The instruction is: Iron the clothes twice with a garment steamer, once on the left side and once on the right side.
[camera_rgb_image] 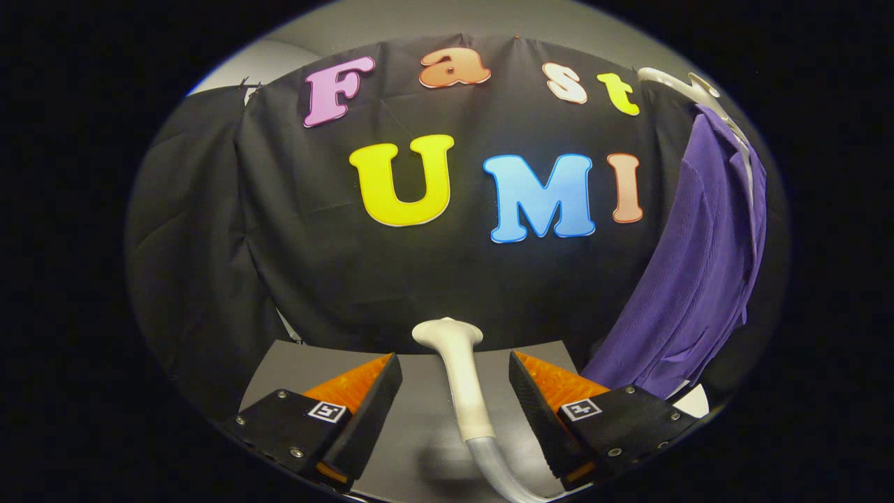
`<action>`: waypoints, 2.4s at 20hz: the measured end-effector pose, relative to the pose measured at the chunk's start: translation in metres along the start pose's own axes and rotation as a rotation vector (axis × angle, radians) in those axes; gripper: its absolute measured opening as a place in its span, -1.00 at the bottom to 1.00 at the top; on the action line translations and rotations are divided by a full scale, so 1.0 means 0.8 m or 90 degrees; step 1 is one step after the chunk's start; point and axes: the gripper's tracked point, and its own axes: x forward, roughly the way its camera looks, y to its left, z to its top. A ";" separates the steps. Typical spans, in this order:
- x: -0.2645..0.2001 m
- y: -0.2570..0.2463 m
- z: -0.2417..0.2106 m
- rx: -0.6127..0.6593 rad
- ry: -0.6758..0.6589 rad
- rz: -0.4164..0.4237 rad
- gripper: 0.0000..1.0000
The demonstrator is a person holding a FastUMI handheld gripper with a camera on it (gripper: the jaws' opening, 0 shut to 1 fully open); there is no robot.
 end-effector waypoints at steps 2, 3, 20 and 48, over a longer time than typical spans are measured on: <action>0.023 0.000 -0.003 0.013 0.026 -0.002 0.90; 0.032 -0.003 -0.009 0.021 0.040 -0.007 0.90; 0.113 -0.018 -0.099 0.128 0.228 -0.067 0.31; -0.079 -0.025 -0.072 -0.013 0.006 0.003 -0.43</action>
